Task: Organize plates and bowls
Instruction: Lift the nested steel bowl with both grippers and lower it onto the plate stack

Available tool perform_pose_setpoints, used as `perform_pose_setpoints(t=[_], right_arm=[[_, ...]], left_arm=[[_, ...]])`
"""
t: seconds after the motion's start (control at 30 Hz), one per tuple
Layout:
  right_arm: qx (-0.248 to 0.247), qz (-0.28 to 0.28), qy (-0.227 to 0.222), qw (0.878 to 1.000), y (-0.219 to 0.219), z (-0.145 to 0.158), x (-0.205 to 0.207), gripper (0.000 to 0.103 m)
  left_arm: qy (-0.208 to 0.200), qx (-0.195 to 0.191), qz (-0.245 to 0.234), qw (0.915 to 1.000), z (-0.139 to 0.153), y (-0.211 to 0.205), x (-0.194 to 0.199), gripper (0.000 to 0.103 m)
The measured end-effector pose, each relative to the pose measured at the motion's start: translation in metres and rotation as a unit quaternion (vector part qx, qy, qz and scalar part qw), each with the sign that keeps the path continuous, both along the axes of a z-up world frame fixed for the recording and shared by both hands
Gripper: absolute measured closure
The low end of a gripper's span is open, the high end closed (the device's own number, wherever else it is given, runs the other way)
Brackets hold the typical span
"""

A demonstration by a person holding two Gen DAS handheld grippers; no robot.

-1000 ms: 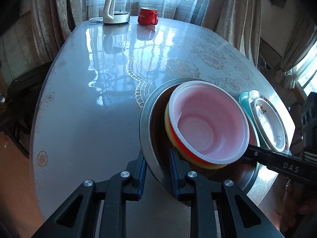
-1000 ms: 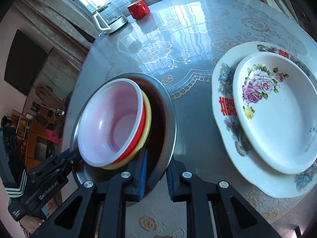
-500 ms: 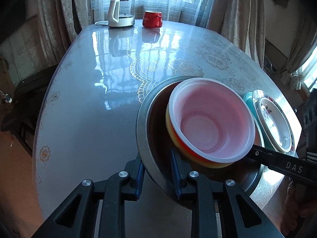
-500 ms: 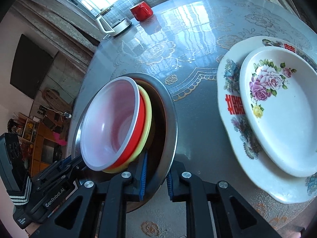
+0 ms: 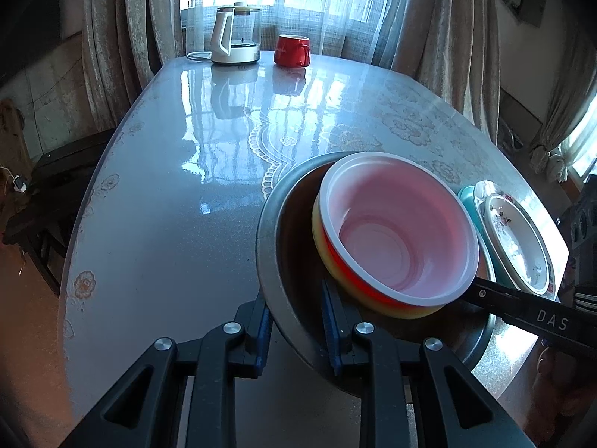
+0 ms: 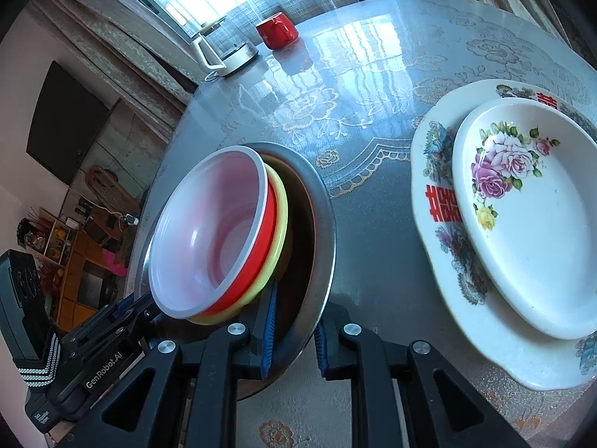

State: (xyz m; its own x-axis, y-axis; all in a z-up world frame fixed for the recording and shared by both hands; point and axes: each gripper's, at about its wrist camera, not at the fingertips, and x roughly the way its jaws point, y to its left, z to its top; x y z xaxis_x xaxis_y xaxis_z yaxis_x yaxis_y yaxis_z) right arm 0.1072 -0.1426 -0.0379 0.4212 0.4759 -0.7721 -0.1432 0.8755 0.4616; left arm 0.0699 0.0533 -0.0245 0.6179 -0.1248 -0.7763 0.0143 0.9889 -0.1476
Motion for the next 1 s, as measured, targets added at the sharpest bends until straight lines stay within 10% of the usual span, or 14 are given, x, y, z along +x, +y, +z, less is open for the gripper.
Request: perform_pose_setpoints(t=[1.0], right_arm=[[0.002,-0.021,-0.064,0.998,-0.019,0.042,-0.009,0.086]], left_arm=[[-0.075,0.014,-0.004,0.9971,0.04,-0.019,-0.004,0.078]])
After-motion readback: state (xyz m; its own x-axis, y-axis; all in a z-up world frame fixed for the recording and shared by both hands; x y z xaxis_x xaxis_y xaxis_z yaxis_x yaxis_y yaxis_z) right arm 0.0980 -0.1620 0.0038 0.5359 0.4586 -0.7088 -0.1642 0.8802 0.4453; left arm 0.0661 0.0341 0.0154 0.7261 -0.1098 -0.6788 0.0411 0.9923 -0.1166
